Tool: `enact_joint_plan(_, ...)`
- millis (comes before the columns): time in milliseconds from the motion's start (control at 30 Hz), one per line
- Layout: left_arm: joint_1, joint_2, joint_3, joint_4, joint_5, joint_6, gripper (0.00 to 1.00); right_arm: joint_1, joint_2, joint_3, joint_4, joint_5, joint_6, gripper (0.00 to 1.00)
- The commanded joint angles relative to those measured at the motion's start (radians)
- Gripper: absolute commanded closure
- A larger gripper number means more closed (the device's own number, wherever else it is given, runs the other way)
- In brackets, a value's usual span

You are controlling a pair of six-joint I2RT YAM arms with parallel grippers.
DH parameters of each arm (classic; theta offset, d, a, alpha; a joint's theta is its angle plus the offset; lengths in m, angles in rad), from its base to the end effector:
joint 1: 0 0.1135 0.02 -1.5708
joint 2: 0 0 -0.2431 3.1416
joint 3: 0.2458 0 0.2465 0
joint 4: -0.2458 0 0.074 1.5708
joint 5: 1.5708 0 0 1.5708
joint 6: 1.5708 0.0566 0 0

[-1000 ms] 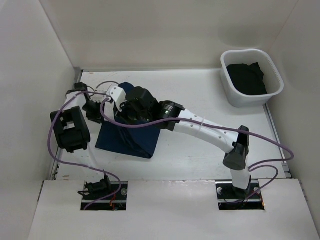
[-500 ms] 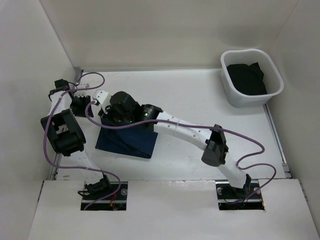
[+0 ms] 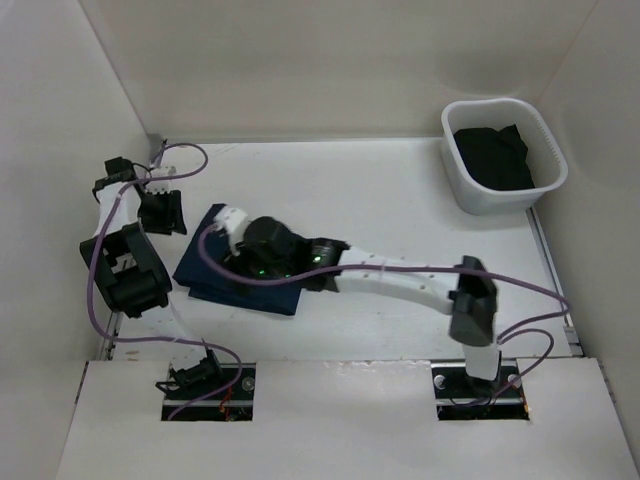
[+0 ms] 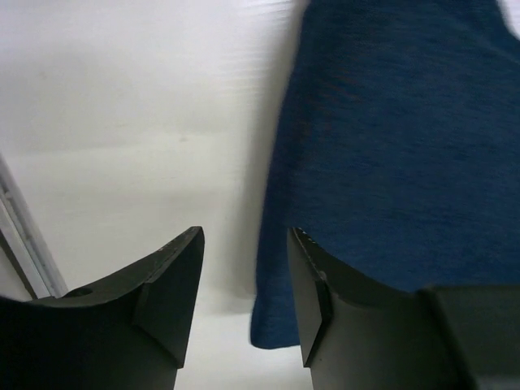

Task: Fold and stack the trousers
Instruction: Fold the trousers

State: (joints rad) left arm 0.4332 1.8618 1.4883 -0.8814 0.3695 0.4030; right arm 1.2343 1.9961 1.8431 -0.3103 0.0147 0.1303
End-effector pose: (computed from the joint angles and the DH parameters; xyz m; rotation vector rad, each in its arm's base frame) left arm 0.3477 0.1383 0.1945 0.0395 2.6929 -0.2857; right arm 0.1601 0.4552 0.2994 -1.1137 1.8270 0.8220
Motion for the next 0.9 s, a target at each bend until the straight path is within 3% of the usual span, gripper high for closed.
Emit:
enact_joint_plan(0, -0.092, -0.108, -0.048, -0.013, 0.014, 0.042, 0.56, -0.126, -0.221, -0.300, 0.097, 0.184, 0.338, 0.32)
enact_joint_plan(133, -0.130, -0.070, -0.132, 0.045, -0.092, 0.034, 0.56, -0.230, -0.332, -0.611, 0.129, 0.162, 0.688, 0.26)
enact_joint_plan(233, -0.132, -0.043, -0.178, 0.067, -0.104, 0.033, 0.56, -0.250, -0.316, -0.711, 0.267, 0.058, 0.746, 0.22)
enact_joint_plan(500, -0.136, -0.030, -0.261, 0.110, -0.129, 0.040, 0.56, -0.267, -0.221, -0.751, 0.361, -0.091, 0.857, 0.17)
enact_joint_plan(667, -0.130, -0.030, -0.290, 0.133, -0.115, 0.039, 0.57, -0.269, -0.077, -0.664, 0.390, -0.202, 0.876, 0.17)
enact_joint_plan(767, -0.126, -0.035, -0.293, 0.134, -0.110, 0.034, 0.57, -0.285, -0.030, -0.644, 0.407, -0.245, 0.903, 0.27)
enact_joint_plan(833, -0.124, -0.045, -0.292, 0.130, -0.109, 0.039, 0.57, -0.305, -0.031, -0.677, 0.422, -0.249, 0.948, 0.44)
enact_joint_plan(867, -0.124, -0.053, -0.290, 0.128, -0.107, 0.040, 0.57, -0.319, -0.043, -0.706, 0.439, -0.243, 0.968, 0.58)
